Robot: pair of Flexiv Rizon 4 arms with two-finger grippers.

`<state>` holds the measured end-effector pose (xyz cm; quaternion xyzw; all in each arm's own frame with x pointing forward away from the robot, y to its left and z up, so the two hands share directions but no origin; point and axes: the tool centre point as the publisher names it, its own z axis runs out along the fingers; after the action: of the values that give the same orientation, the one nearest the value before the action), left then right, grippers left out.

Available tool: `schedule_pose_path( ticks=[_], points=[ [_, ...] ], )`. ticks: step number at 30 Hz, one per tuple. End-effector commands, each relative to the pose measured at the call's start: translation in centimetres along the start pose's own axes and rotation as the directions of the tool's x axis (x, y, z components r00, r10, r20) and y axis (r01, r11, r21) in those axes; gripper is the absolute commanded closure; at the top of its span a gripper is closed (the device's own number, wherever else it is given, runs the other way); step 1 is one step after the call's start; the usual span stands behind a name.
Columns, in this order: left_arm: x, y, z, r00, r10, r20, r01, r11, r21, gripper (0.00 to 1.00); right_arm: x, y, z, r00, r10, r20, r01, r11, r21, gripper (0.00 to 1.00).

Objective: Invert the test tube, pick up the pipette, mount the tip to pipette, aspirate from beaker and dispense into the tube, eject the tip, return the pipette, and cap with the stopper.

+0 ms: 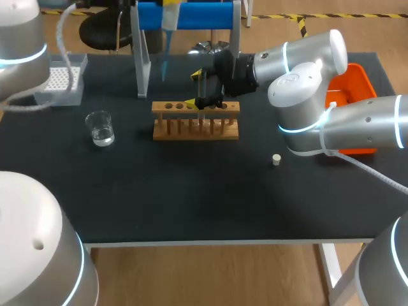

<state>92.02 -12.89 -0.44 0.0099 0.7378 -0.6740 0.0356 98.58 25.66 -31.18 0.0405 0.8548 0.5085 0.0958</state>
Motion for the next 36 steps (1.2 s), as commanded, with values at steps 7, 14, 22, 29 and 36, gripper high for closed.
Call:
schedule_pose_path(
  ticks=[7, 14, 22, 29, 36],
  points=[
    [6.8, 3.7, -1.7, 0.986, -0.039, 0.161, 0.028, 0.997, 0.075, 1.0, 0.0, 0.0, 0.0, 1.0, 0.0, -0.001, 0.0, 1.0, 0.003, 0.0],
    [8.2, 5.2, 0.2, 0.977, -0.075, 0.201, 0.049, 0.99, 0.132, 1.0, 0.0, 0.0, 0.0, 1.0, 0.0, -0.001, 0.0, 1.0, 0.003, 0.0],
    [8.2, 5.2, 0.2, 0.977, -0.075, 0.201, 0.049, 0.99, 0.132, 1.0, 0.0, 0.0, 0.0, 1.0, 0.0, -0.001, 0.0, 1.0, 0.003, 0.0],
    [8.2, 5.2, 0.2, 0.977, -0.075, 0.201, 0.049, 0.99, 0.132, 1.0, 0.0, 0.0, 0.0, 1.0, 0.0, -0.001, 0.0, 1.0, 0.003, 0.0],
    [7.8, 6.1, 1.1, 0.984, -0.057, 0.166, 0.033, 0.989, 0.143, 1.0, 0.0, 0.0, 0.0, 1.0, 0.0, -0.001, 0.0, 1.0, 0.003, 0.0]
  ],
)
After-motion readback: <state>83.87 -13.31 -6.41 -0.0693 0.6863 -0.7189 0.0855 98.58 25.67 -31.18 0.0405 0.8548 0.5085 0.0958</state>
